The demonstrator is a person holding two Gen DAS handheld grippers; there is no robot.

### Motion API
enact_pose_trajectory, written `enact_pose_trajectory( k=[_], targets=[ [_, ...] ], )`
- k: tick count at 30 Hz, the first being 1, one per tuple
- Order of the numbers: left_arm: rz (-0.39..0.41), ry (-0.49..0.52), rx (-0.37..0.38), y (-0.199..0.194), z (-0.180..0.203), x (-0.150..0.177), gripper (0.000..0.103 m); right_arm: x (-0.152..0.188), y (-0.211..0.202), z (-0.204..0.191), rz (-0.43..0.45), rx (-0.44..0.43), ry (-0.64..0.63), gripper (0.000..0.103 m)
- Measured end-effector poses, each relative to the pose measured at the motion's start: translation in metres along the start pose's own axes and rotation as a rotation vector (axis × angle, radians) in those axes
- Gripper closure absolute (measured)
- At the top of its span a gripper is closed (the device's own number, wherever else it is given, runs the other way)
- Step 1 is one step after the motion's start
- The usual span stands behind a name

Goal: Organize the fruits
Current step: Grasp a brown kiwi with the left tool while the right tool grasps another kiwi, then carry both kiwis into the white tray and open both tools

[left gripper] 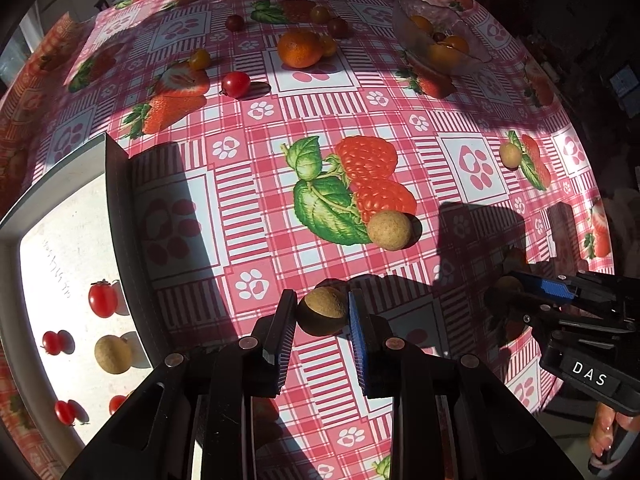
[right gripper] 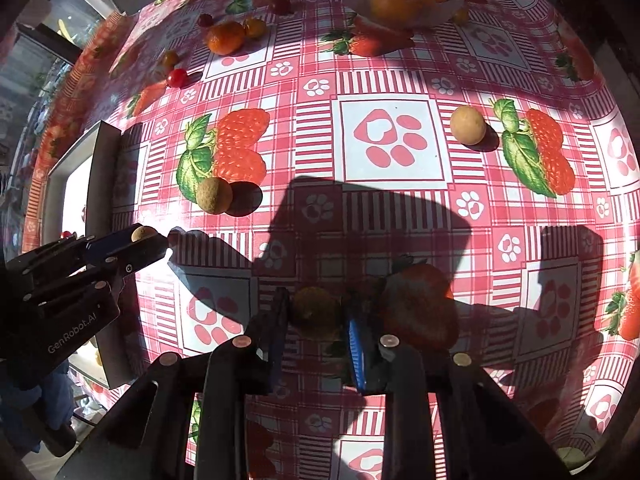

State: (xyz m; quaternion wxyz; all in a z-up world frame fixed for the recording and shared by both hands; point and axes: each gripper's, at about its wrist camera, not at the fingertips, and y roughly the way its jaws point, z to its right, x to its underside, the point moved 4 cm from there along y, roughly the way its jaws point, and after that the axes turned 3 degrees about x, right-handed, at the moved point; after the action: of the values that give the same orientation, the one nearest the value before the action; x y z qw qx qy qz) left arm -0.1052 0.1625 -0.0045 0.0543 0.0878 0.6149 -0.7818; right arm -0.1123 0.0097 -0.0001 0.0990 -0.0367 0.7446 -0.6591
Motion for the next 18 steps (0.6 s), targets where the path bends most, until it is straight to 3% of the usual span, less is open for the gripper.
enact_pose_trajectory(
  k=[18],
  targets=[
    [0.11,-0.109,-0.068,-0.062,-0.053,0.001,0.075,-0.034,-0.028,-0.077,0.029,-0.055,-0.115,0.074]
  ],
)
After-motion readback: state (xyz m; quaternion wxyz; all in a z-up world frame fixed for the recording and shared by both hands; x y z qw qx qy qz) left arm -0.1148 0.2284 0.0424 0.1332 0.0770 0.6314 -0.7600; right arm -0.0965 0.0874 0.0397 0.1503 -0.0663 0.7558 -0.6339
